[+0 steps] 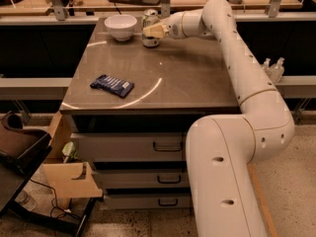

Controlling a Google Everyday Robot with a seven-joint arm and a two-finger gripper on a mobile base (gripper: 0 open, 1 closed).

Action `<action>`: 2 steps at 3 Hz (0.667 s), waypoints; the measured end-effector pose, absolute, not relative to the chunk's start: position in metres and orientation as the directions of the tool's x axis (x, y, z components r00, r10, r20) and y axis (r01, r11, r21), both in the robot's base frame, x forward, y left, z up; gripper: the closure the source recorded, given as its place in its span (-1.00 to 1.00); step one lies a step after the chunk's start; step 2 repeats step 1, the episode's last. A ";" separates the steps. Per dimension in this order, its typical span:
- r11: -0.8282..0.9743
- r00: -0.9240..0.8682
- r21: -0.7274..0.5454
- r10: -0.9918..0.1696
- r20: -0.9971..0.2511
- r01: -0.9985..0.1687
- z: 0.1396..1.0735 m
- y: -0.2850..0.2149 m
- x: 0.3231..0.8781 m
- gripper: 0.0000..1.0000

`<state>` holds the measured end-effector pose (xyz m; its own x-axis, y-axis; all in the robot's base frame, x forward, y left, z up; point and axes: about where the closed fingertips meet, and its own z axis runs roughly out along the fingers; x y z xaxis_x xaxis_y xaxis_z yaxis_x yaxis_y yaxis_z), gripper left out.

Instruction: Move 7up can near white bowl

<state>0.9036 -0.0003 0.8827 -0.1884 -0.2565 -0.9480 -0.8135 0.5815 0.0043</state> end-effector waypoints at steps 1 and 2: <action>0.581 -0.188 0.004 -0.257 -0.948 -0.814 0.883 0.000 0.904 -0.67; 0.581 -0.188 0.004 -0.257 -0.948 -0.814 0.883 0.000 0.904 -0.67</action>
Offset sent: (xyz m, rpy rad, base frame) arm 0.0000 0.0000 0.0000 0.0000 0.0000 0.0000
